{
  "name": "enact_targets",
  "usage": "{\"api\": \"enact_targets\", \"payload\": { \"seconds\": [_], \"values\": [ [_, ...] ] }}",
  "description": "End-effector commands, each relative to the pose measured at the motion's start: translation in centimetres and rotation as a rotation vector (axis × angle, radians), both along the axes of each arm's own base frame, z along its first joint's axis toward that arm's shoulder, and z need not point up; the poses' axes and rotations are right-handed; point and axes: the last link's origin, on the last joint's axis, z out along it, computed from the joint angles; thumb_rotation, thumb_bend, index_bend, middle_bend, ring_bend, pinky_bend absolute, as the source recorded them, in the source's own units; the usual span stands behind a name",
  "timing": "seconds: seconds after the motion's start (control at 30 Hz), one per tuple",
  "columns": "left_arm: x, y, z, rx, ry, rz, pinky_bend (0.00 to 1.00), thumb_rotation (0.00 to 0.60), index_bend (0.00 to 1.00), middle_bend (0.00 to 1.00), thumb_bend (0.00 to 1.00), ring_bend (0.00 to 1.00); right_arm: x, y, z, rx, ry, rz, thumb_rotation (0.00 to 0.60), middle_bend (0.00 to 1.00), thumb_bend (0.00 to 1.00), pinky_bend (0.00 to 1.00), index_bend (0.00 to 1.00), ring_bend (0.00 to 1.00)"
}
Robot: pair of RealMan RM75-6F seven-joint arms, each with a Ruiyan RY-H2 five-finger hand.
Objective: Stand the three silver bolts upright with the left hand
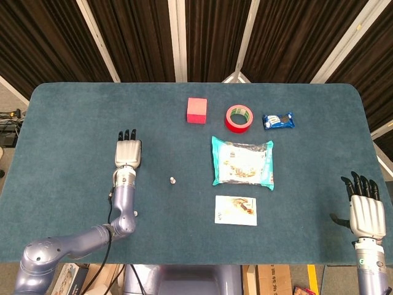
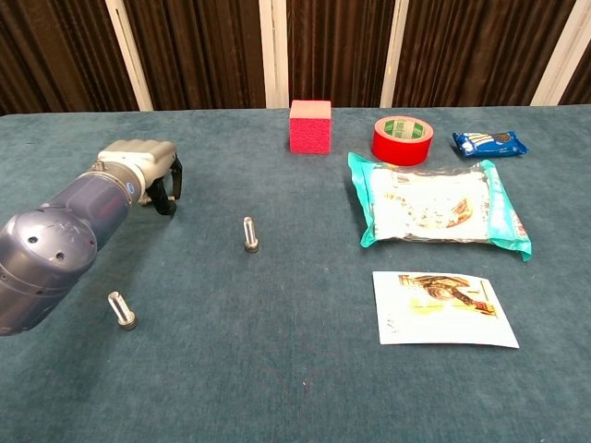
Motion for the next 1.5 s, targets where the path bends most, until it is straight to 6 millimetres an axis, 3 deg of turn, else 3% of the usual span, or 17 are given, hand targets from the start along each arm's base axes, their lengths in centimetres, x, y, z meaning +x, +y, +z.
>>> {"api": "enact_targets", "payload": {
  "seconds": [0.03, 0.53, 0.8, 1.2, 1.5],
  "values": [
    [-0.01, -0.03, -0.02, -0.004, -0.01, -0.001, 0.0, 0.6, 0.51, 0.05, 0.49, 0.0, 0.0, 0.0, 0.02, 0.0, -0.002, 0.0, 0.6, 0.06, 0.02, 0.0, 0.19, 0.0],
    [0.03, -0.28, 0.0, -0.018, -0.016, -0.004, 0.0, 0.6, 0.52, 0.06, 0.49, 0.0, 0.03, -0.01, 0.05, -0.01, -0.013, -0.005, 0.6, 0.06, 0.02, 0.0, 0.19, 0.0],
    [-0.1, -0.2, 0.25, -0.003, 0.001, -0.022, 0.0, 0.6, 0.45, 0.05, 0.48, 0.0, 0.03, -0.01, 0.01, -0.006, -0.014, -0.004, 0.6, 0.06, 0.02, 0.0, 0.19, 0.0],
    [-0.36, -0.14, 0.32, 0.005, 0.015, -0.021, 0.0, 0.6, 0.53, 0.07, 0.48, 0.0, 0.05, -0.03, -0.1, -0.004, -0.015, -0.005, 0.6, 0.06, 0.02, 0.0, 0.19, 0.0],
    [-0.5, -0.15, 0.53, 0.009, 0.02, -0.011, 0.0, 0.6, 0.53, 0.07, 0.48, 0.0, 0.05, -0.04, -0.1, -0.008, -0.018, -0.007, 0.6, 0.06, 0.02, 0.0, 0.19, 0.0]
  ]
}}
